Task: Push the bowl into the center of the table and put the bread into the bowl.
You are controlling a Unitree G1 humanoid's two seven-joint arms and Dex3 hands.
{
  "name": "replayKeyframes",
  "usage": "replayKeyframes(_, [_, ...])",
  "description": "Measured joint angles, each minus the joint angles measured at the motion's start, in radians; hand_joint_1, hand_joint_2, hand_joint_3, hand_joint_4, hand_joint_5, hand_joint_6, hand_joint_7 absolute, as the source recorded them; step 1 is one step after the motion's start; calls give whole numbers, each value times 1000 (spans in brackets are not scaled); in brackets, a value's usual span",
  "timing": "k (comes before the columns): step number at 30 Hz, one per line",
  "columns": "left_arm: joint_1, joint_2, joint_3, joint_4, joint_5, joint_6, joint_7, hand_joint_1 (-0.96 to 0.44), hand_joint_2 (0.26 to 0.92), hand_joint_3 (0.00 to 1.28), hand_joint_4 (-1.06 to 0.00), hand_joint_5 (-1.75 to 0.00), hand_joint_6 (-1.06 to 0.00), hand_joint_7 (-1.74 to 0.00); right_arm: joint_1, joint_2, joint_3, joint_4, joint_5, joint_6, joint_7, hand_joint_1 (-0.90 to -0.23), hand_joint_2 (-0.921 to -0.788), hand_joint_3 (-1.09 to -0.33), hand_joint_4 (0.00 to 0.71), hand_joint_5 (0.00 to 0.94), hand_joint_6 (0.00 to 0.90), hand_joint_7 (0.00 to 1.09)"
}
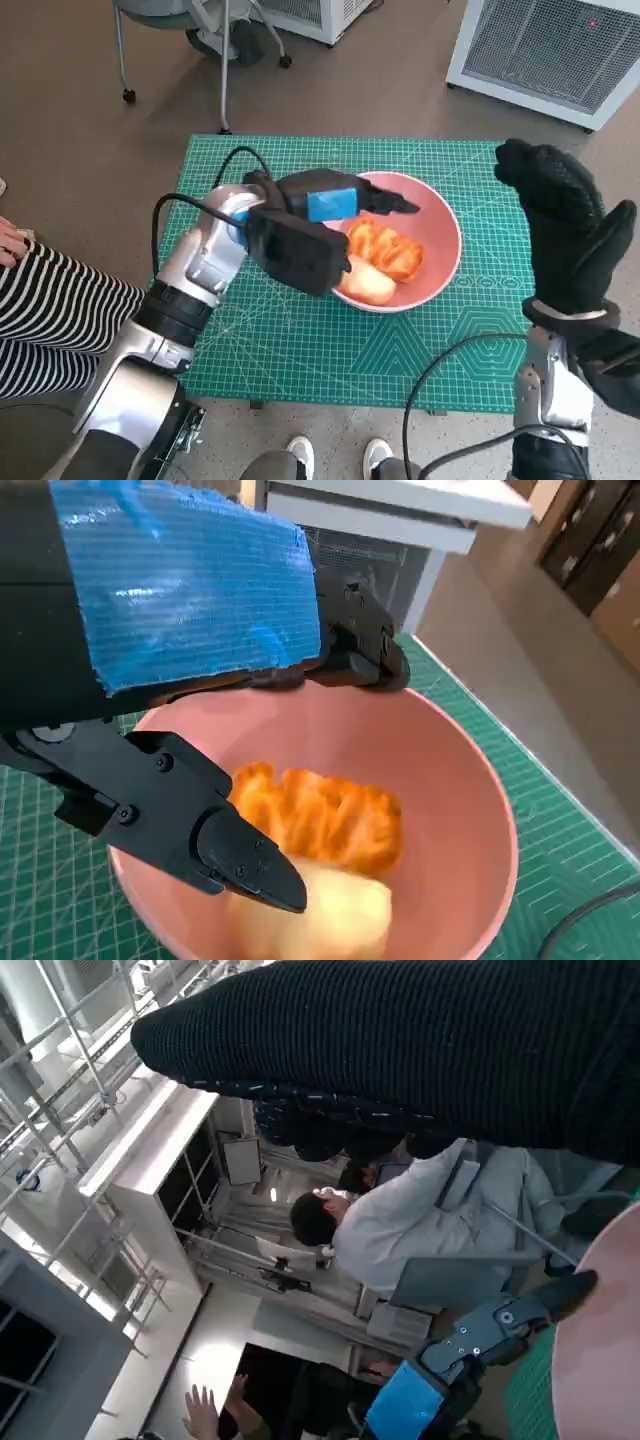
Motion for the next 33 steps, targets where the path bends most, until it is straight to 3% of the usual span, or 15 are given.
replayKeyframes(10, [4,-39,186,114,-293,-66,-98,-652,905,34,-39,0,-167,-3,-33,-39,-15,-24,-11,25,-23,-708,-921,-726,158,7,24,402])
replayKeyframes(18, [52,-120,331,112,-504,-105,-114,-743,920,315,-41,-3,-184,-11,-88,-56,-14,-5,-49,26,-53,-700,-921,-735,167,10,32,408])
replayKeyframes(26, [169,-239,430,14,-599,-152,12,-754,921,543,-60,-9,-192,-17,-136,-53,-3,21,-84,26,-83,-695,-921,-734,173,10,52,414])
replayKeyframes(33, [211,-291,445,-41,-583,-255,103,-714,921,648,-24,0,-152,-5,-162,-38,10,57,-85,21,-86,-697,-921,-715,172,7,61,413])
